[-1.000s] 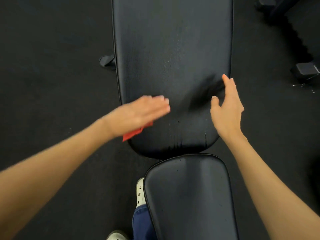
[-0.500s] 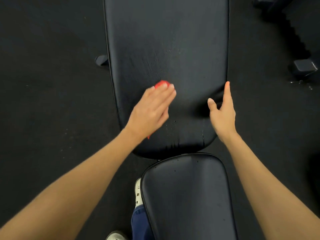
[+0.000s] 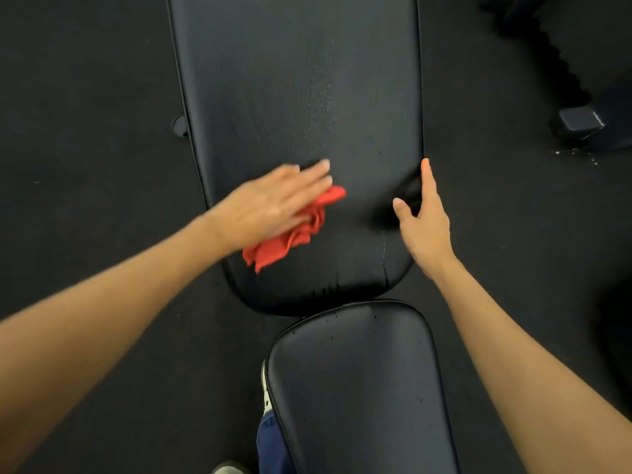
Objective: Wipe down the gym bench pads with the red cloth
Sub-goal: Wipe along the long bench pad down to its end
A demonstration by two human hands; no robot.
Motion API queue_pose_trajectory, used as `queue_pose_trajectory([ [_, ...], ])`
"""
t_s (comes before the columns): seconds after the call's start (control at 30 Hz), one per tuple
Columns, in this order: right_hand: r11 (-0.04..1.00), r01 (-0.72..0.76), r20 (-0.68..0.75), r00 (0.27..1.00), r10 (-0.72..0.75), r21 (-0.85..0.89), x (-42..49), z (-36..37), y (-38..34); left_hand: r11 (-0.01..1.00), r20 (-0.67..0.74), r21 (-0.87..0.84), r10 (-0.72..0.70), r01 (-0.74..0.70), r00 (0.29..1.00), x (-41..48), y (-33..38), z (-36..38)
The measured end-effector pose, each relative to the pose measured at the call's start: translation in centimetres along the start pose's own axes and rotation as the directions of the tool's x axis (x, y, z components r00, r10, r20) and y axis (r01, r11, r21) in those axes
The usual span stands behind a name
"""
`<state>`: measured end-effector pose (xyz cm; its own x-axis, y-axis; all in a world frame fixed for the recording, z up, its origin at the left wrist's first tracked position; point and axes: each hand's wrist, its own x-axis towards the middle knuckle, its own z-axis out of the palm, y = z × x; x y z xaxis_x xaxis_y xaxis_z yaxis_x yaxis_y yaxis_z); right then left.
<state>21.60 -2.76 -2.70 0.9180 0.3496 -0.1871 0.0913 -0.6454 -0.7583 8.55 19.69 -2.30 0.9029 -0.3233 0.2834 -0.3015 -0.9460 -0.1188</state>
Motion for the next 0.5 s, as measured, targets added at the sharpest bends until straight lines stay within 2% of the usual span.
queue_pose_trajectory([
  [0.07,1.000,-0.005,0.014,1.000,0.005,0.007,0.0,-0.1,0.0,0.995,-0.080,0.067,-0.063,0.068,0.995,2.6,-2.9,-1.8],
  [0.17,1.000,-0.012,0.010,1.000,0.012,0.029,0.1,-0.1,0.0,0.951,-0.197,0.114,-0.262,0.287,0.945,6.2,-6.6,-3.1],
  [0.27,0.999,-0.020,-0.010,1.000,0.020,0.043,0.1,0.2,0.0,0.897,-0.198,0.070,-0.417,0.437,0.887,8.1,-5.8,-2.5],
  [0.33,0.999,-0.017,-0.023,1.000,0.018,0.048,0.1,0.4,0.1,0.905,-0.208,-0.015,-0.419,0.425,0.884,8.1,-3.5,-1.4],
  [0.43,0.999,-0.014,-0.026,1.000,0.015,0.053,0.1,0.4,0.2,0.918,-0.311,-0.168,-0.396,0.360,0.864,7.0,-1.1,0.6],
  [0.5,0.999,-0.007,-0.025,1.000,0.008,0.046,0.1,0.3,0.3,0.930,-0.326,-0.207,-0.359,0.304,0.875,6.0,0.2,1.5],
])
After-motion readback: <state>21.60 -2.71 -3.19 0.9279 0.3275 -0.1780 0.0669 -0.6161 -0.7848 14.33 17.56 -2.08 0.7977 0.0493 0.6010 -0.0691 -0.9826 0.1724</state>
